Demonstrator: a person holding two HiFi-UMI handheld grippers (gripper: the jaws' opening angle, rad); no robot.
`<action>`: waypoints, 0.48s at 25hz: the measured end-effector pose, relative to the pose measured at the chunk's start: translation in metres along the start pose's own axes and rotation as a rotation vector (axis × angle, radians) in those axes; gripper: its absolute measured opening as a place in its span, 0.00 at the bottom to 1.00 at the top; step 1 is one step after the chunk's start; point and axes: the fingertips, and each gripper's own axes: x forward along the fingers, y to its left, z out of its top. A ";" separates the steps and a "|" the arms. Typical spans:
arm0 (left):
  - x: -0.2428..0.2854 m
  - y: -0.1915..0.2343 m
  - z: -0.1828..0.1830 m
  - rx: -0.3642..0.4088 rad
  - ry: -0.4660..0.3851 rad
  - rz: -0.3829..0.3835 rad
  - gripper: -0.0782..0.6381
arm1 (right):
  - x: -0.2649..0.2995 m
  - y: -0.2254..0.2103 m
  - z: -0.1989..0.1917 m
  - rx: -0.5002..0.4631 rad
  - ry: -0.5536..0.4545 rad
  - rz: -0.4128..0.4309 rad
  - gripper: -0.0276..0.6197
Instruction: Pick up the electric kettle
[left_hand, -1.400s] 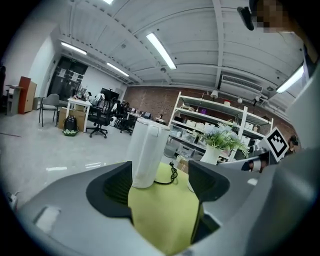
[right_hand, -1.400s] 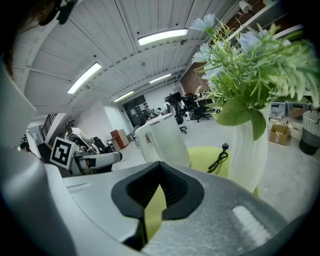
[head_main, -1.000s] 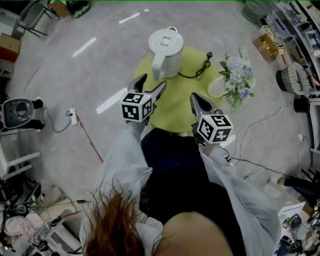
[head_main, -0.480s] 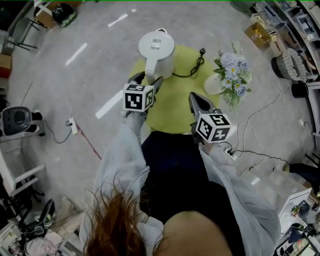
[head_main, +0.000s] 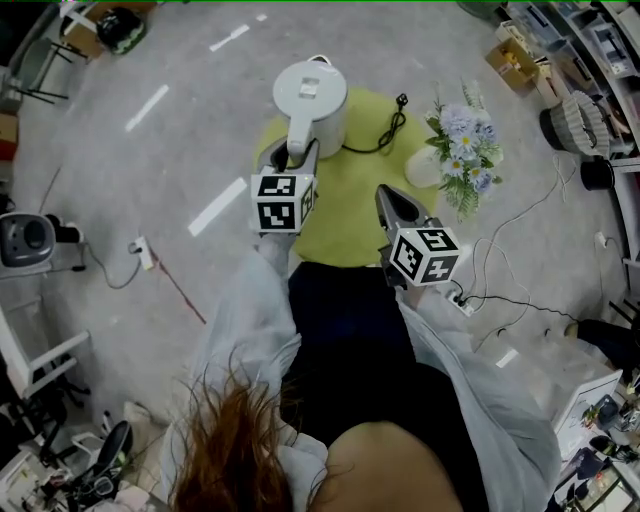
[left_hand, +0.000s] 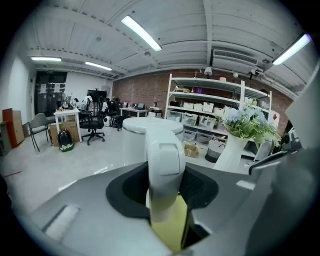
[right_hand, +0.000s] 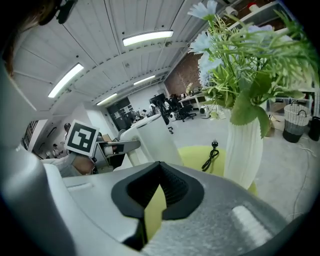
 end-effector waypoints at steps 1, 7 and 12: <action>0.000 0.000 0.001 0.011 -0.007 0.006 0.34 | -0.001 0.000 0.000 0.000 0.000 -0.002 0.05; -0.002 0.009 0.012 0.011 -0.074 0.017 0.33 | -0.007 -0.003 -0.001 -0.002 0.005 -0.022 0.05; 0.003 0.017 0.030 0.014 -0.135 0.021 0.33 | -0.010 -0.006 -0.002 0.000 0.005 -0.040 0.05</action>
